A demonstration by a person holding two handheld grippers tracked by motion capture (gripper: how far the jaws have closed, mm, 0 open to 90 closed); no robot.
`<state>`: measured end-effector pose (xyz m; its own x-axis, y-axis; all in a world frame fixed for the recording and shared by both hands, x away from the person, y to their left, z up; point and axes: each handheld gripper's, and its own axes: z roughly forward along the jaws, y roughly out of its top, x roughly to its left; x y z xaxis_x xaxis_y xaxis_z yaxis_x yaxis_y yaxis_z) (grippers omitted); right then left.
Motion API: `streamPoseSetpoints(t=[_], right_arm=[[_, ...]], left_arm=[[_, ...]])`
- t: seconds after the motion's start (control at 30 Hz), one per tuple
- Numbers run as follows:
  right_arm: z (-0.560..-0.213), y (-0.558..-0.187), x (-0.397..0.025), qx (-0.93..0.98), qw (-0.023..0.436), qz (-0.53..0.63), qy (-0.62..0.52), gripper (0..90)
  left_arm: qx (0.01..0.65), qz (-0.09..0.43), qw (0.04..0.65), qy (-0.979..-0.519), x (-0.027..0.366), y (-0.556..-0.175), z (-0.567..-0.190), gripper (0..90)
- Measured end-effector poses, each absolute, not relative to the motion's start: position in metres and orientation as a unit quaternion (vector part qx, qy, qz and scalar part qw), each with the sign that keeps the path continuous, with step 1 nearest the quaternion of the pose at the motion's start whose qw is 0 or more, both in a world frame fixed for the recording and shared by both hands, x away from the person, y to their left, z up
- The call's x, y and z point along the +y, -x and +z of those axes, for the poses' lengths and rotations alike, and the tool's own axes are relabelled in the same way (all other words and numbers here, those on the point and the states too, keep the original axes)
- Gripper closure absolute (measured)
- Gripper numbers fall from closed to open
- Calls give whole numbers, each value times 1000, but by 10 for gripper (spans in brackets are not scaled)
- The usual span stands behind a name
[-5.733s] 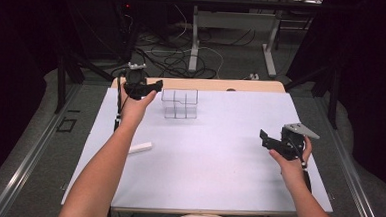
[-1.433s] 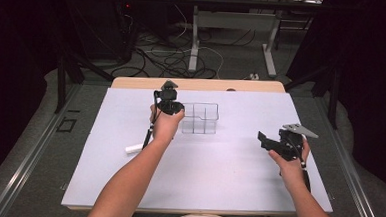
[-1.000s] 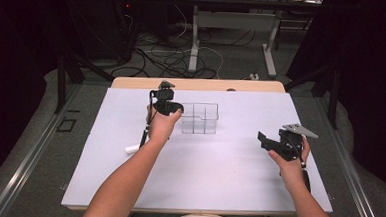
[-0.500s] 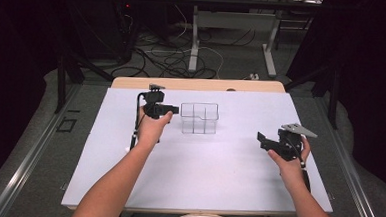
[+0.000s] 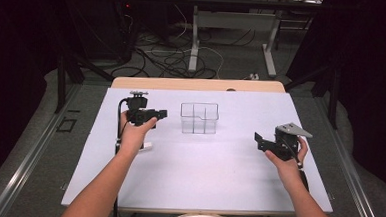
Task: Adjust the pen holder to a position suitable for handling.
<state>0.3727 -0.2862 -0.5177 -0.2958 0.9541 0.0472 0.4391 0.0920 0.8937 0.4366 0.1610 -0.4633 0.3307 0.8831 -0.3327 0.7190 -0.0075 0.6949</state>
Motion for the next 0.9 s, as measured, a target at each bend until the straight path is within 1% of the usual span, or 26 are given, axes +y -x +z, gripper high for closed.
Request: streamPoseSetpoints(t=[0.03, 0.17, 0.23, 0.27, 0.37, 0.4, 0.53, 0.63, 0.67, 0.77, 0.83, 0.87, 0.9], right_arm=[[-518, -373, -286, 677, 296, 435, -514, 163], [-518, -373, -286, 670, 300, 439, -518, 167], [-518, -374, -287, 670, 293, 442, -520, 167], [-518, -373, -287, 670, 290, 440, -524, 168], [-519, -374, -286, 673, 278, 438, -527, 189], [-519, -374, -286, 672, 276, 441, -528, 201], [-519, -375, -284, 674, 269, 439, -529, 206], [-519, -375, -284, 676, 272, 438, -526, 210], [-518, -376, -284, 678, 271, 437, -526, 215], [-518, -377, -282, 681, 268, 435, -525, 223], [-519, -379, -282, 687, 263, 440, -515, 237], [-519, -379, -282, 687, 263, 440, -515, 237], [-521, -381, -281, 691, 249, 443, -514, 236]], left_arm=[[566, 102, 415, -705, 165, -434, -463, 440], [553, 110, 426, -708, 178, -424, -465, 371], [541, 116, 440, -707, 185, -418, -467, 352], [533, 135, 442, -709, 190, -414, -469, 343], [526, 155, 442, -710, 196, -409, -470, 307], [514, 174, 435, -718, 202, -404, -471, 302], [495, 192, 430, -730, 212, -398, -472, 227], [496, 204, 426, -729, 220, -392, -474, 204], [498, 206, 426, -727, 223, -391, -474, 164], [503, 207, 427, -722, 231, -386, -478, 140], [509, 208, 426, -718, 237, -384, -480, 75], [512, 208, 427, -716, 240, -383, -482, 75], [514, 208, 427, -714, 243, -382, -483, 19]])
